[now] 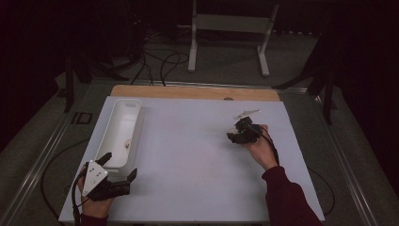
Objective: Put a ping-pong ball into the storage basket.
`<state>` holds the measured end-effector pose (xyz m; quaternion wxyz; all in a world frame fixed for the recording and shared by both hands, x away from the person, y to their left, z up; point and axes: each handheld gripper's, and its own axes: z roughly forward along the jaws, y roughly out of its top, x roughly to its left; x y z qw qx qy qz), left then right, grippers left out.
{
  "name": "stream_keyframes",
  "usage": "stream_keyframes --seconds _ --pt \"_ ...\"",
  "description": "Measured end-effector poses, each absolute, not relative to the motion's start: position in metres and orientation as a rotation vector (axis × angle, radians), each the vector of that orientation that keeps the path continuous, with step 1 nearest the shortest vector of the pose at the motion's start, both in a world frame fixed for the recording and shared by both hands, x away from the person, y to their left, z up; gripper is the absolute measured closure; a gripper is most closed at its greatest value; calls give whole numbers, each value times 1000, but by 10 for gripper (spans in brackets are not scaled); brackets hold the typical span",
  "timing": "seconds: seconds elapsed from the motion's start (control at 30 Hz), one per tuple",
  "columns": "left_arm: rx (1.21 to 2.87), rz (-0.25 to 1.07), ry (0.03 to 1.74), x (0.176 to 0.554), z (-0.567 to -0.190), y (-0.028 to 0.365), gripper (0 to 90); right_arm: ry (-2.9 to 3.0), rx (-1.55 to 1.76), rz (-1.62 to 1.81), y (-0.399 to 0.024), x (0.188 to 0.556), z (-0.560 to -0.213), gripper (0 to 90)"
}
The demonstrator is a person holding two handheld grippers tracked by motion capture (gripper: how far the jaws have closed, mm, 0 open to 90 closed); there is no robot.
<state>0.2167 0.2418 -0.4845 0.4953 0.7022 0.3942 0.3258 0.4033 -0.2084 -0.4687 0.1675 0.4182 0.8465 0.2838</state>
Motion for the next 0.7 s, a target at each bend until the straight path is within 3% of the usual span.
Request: stream_keyframes --seconds 0.7 --pt "1700 790 956 217 -484 242 2 2419 1138 848 -195 396 -462 501"
